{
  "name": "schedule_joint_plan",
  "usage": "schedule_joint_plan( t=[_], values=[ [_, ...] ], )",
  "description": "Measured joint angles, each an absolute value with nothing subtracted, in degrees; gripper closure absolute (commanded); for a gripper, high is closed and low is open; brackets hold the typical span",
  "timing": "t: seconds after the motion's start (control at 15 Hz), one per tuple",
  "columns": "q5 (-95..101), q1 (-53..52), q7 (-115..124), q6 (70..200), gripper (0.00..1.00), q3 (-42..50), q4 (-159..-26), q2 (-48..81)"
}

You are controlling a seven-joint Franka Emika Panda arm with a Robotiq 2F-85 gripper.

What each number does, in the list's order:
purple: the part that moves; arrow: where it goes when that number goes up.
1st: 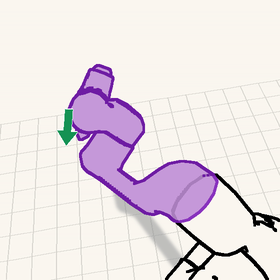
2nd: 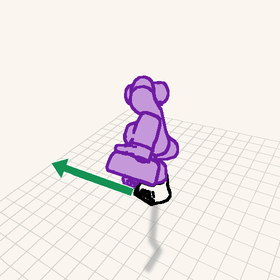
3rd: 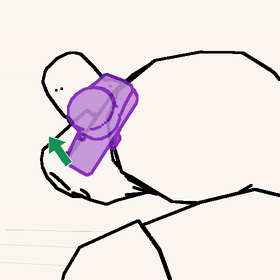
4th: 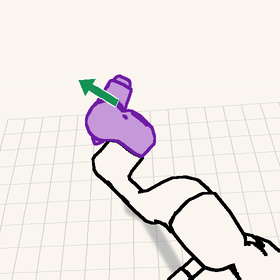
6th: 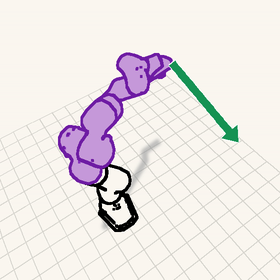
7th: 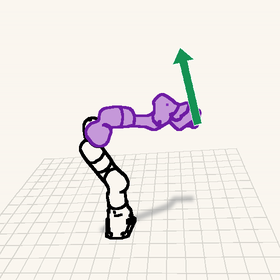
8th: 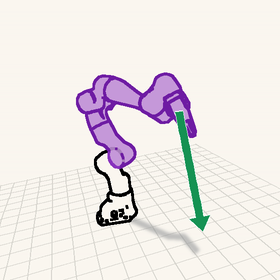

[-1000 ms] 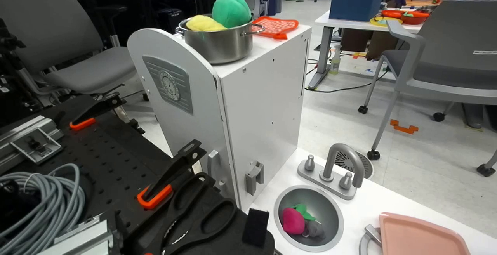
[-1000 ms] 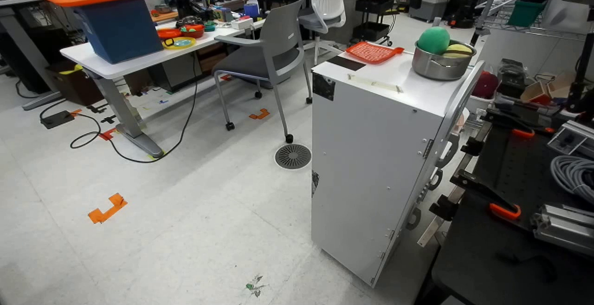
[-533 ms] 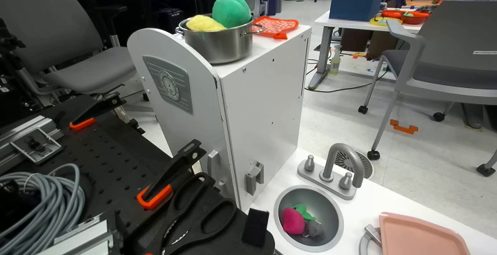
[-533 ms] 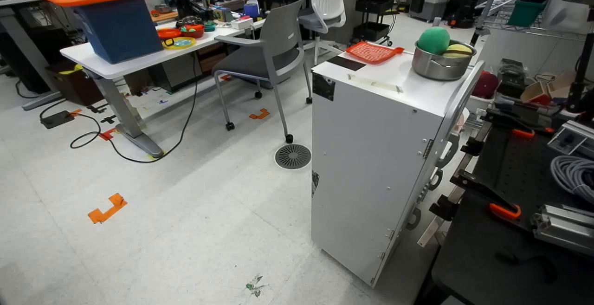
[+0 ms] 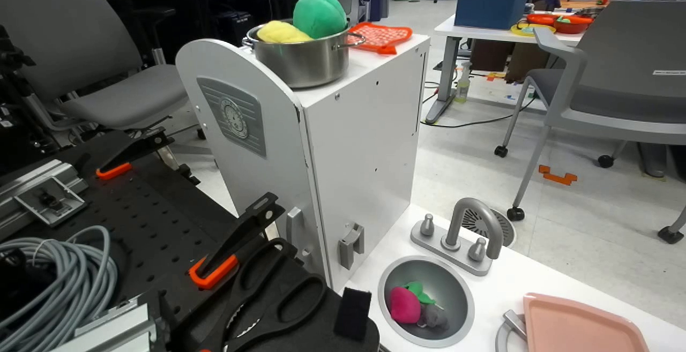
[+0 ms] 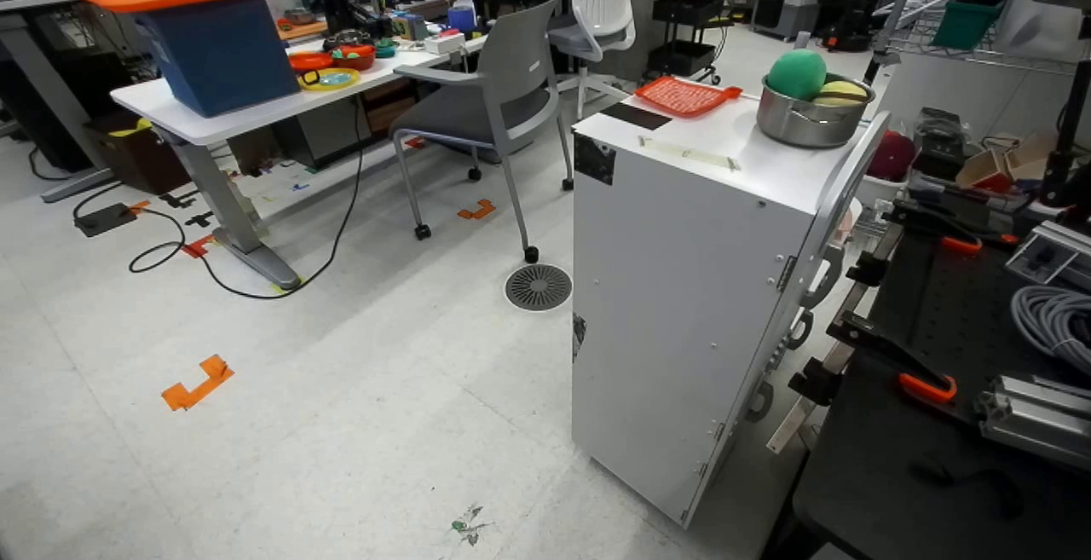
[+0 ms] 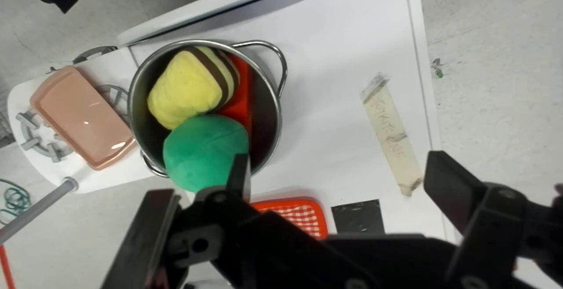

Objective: Pick up the pee plush toy from the pot and drop it in the sink

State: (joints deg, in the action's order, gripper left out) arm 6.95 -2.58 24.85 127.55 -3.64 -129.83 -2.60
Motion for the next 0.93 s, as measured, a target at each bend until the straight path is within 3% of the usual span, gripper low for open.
schedule_joint_plan(
  t=[0.47, 0.93],
  values=[
    [-6.0, -2.4, -0.8, 127.4, 0.00, -2.9, -129.4, -2.8],
    [-6.1, -1.9, -10.8, 124.3, 0.00, -1.4, -129.5, -5.6]
  ],
)
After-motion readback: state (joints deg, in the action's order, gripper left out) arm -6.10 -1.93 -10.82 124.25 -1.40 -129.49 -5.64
